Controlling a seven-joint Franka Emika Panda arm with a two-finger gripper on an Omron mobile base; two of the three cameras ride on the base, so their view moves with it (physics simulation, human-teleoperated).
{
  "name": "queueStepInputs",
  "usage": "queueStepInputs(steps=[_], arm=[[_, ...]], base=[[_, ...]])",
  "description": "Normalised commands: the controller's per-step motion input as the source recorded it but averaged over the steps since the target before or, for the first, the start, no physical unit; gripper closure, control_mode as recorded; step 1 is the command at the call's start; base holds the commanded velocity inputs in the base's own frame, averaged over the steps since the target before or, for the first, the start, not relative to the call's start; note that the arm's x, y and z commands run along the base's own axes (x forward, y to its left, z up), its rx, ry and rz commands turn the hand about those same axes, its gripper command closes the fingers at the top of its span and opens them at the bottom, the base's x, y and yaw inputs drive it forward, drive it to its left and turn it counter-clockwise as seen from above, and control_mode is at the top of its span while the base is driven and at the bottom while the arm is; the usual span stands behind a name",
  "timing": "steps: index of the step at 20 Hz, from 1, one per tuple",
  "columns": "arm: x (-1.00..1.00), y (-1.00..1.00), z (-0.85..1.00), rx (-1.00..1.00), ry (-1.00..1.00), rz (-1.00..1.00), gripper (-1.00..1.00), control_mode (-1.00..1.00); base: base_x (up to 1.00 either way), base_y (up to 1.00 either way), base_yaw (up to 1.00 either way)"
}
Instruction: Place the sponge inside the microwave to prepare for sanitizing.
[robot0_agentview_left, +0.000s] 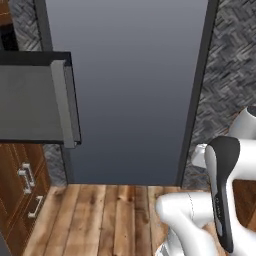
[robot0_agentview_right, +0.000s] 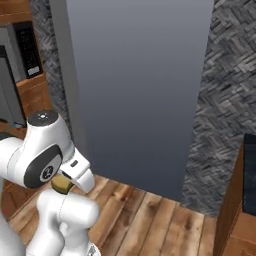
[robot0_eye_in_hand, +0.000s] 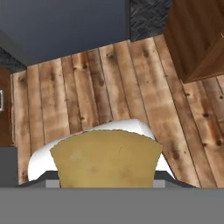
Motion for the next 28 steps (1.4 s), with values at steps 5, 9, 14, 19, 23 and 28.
queueStepInputs(steps=[5,9,14,19,23,28], arm=[[0.0,0.0,0.0,0.0,0.0,0.0,1.0,1.0],[0.0,0.0,0.0,0.0,0.0,0.0,1.0,1.0],[0.0,0.0,0.0,0.0,0.0,0.0,1.0,1.0],[0.0,0.0,0.0,0.0,0.0,0.0,1.0,1.0],[0.0,0.0,0.0,0.0,0.0,0.0,1.0,1.0],[0.0,0.0,0.0,0.0,0.0,0.0,1.0,1.0]], base=[[0.82,-0.51,0.08],[0.84,-0.36,0.03],[0.8,-0.56,0.1],[0.55,-0.08,0.31],[0.19,0.03,0.47],[0.34,-0.03,0.63]])
